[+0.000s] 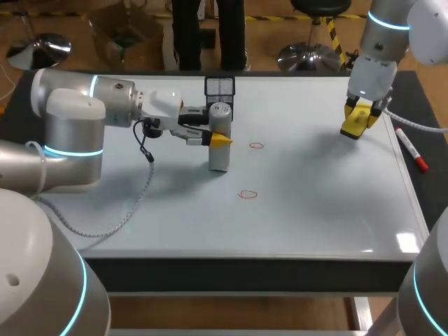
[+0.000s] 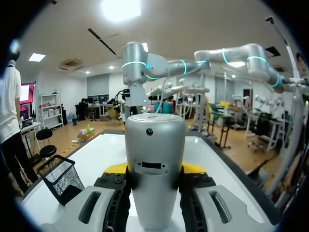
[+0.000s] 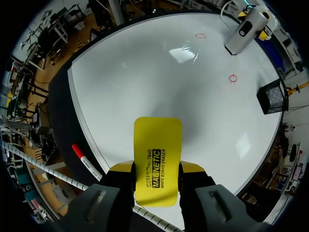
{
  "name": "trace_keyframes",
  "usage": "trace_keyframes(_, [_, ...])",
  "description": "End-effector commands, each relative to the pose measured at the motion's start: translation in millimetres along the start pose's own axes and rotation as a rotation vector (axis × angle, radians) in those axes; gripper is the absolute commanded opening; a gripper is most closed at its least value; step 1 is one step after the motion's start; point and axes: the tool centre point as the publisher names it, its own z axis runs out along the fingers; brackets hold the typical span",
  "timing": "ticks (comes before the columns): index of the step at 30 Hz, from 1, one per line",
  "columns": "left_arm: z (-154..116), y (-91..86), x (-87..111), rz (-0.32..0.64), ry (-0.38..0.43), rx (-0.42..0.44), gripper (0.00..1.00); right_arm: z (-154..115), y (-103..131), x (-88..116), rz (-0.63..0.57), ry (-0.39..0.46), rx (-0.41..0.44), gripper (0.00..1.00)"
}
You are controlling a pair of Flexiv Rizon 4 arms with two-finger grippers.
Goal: Pick up the inspection probe, press it on each red-marked spot on the whiteboard one by one, put down the probe, pick up the eraser, and wipe off all the red marks.
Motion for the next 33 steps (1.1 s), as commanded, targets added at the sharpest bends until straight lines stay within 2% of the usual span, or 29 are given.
trace_keyframes(1, [0, -0.5, 0.0, -0.001, -0.001, -0.001, 0.00, -1, 0, 0, -0.001, 0.003, 0.002, 0.00])
trace_keyframes(6, [-2, -2.5, -0.1, -0.010, -0.013, 0.000, 0.00, -1, 0, 0, -0.001, 0.003, 0.002, 0.00])
trace_keyframes(8, [-5, -7.2, 1.5, -0.049, -0.031, 0.002, 0.00, -1, 0, 0, -0.001, 0.003, 0.002, 0.00])
trace_keyframes(14, [-22, -19.2, 9.0, -0.046, -0.086, 0.004, 0.00, -1, 0, 0, -0.001, 0.003, 0.002, 0.00])
trace_keyframes(18, [-40, -24.2, 12.1, -0.049, -0.143, 0.015, 0.00, -1, 0, 0, -0.001, 0.003, 0.002, 0.00])
trace_keyframes(33, [-142, -30.3, 34.7, -0.048, -0.331, 0.053, 0.00, -1, 0, 0, -0.001, 0.003, 0.002, 0.00])
